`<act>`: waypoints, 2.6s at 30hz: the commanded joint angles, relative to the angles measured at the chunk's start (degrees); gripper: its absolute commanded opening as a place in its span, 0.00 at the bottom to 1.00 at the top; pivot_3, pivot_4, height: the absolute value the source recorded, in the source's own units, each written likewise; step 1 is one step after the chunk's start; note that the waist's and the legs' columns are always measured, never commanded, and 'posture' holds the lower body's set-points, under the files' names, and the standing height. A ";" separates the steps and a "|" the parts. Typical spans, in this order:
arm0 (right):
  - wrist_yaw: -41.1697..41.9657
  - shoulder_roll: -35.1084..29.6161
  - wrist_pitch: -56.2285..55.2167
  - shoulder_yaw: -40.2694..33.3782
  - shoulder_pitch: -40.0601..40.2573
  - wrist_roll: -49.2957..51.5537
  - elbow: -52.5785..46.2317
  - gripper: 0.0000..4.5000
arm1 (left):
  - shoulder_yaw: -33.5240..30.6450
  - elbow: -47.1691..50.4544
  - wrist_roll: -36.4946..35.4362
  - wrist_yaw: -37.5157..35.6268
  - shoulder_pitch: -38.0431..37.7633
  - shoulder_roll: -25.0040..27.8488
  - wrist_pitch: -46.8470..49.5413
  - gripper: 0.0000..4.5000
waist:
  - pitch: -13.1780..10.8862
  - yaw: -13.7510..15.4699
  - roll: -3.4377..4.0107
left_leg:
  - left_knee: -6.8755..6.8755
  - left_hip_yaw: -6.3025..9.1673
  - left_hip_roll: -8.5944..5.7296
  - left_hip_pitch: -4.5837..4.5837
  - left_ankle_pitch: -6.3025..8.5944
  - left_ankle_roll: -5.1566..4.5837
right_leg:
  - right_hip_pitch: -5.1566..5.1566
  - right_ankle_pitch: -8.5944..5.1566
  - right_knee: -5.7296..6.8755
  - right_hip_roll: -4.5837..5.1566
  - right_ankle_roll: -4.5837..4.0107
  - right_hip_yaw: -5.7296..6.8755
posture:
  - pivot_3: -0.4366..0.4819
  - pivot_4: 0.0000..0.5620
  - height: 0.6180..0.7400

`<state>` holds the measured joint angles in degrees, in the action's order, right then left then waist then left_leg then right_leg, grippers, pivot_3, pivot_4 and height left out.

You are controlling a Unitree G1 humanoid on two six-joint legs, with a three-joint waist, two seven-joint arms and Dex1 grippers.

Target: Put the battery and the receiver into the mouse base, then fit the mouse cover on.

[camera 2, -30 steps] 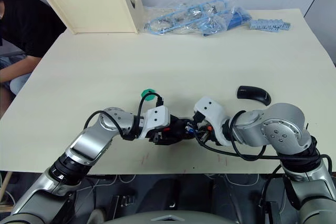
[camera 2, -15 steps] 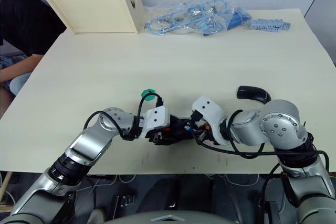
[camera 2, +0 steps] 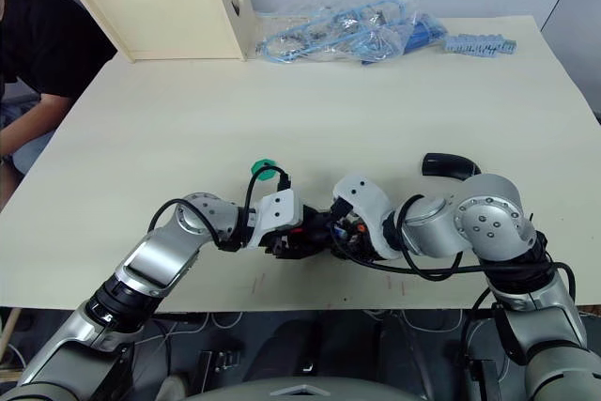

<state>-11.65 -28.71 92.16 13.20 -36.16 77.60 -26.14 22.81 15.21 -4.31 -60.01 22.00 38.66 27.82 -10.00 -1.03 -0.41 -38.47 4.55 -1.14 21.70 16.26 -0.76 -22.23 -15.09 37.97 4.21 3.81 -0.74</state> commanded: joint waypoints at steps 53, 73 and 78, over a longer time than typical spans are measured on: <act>61.53 1.77 -78.58 6.21 29.15 -62.30 19.31 0.02 | 1.02 1.60 0.36 -0.39 0.04 1.02 4.01 0.66 | 0.01 0.06 -0.04 | 0.07 -0.09 0.11 -0.10 -0.03 0.02 | 0.04 0.01 -0.08 -0.11 -0.02 -0.06 | 0.48 0.27 1.00; 65.58 -0.39 -83.52 -2.89 33.02 -55.98 12.09 0.02 | 0.85 2.22 0.45 0.11 -0.57 1.15 4.22 0.66 | 0.26 0.12 -0.13 | 0.08 -0.17 0.24 -0.10 -0.03 0.04 | 0.04 0.02 -0.11 -0.18 -0.05 -0.13 | 0.48 0.27 1.00; 69.33 -3.37 -84.56 -9.55 36.25 -50.33 8.50 0.02 | 0.94 1.91 0.56 0.02 -0.50 1.19 3.69 0.66 | 0.21 0.14 -0.08 | 0.07 -0.21 0.23 -0.09 -0.03 0.04 | 0.01 0.03 -0.09 -0.17 -0.04 -0.17 | 0.48 0.27 1.00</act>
<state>55.59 -31.27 9.14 7.08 -1.30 23.63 -14.41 23.11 17.25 -4.42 -59.83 22.09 39.15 31.48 -9.79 -0.89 -0.48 -38.40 4.35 -0.91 21.61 16.23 -0.72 -22.21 -15.07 37.87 4.03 3.76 -0.89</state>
